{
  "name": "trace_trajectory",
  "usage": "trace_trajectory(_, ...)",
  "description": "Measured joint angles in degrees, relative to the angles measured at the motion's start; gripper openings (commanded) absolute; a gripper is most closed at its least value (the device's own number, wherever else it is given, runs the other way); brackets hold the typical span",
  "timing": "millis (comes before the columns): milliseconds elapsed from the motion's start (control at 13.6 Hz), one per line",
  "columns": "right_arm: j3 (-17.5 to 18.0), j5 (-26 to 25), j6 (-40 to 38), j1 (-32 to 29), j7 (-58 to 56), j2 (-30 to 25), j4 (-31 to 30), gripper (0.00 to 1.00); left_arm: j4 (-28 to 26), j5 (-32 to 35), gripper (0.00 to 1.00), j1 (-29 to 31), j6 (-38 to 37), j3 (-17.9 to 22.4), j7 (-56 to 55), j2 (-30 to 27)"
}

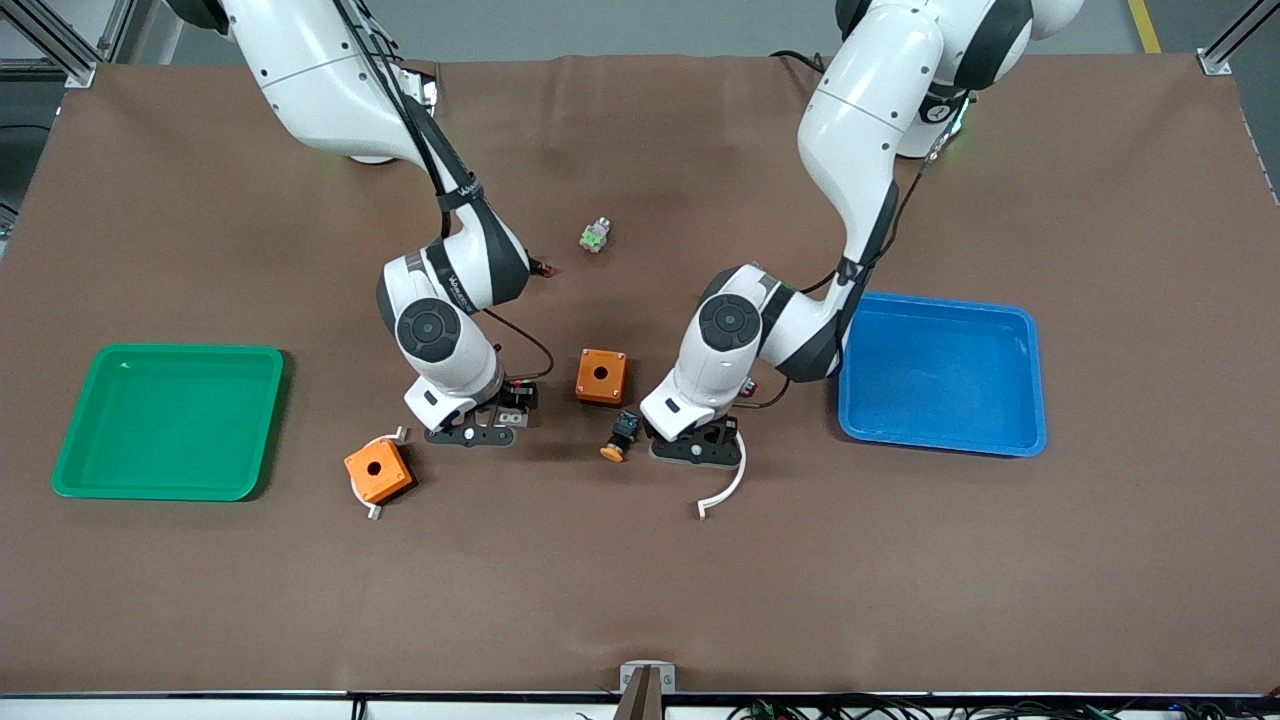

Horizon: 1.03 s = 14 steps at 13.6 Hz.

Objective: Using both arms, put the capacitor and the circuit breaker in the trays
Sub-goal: 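Grasp the capacitor with the left gripper while the right gripper grasps the breaker, then carry the capacitor to the blue tray while the right gripper carries the breaker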

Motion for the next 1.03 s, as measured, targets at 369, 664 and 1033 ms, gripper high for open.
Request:
trace_trajectory(369,-0.1,0.0,-0.3,0.0,-0.2,0.0,0.8,0.0,0.1,0.8,0.15,0.0,0.0,0.2,0.0,0.0)
trace_trajectory(664,-1.6,0.0,-12.8,-1.9,-4.4,-3.7,6.3,0.0,1.2,0.8,0.05,0.3,-1.8,1.8,-0.8,-0.9)
trace_trajectory(1033,-2.3,0.0,-23.0,-15.2,-23.1,-12.0,7.0,0.0,-3.3,0.8,0.0,8.6,-15.1,2.9,-0.2,-12.6)
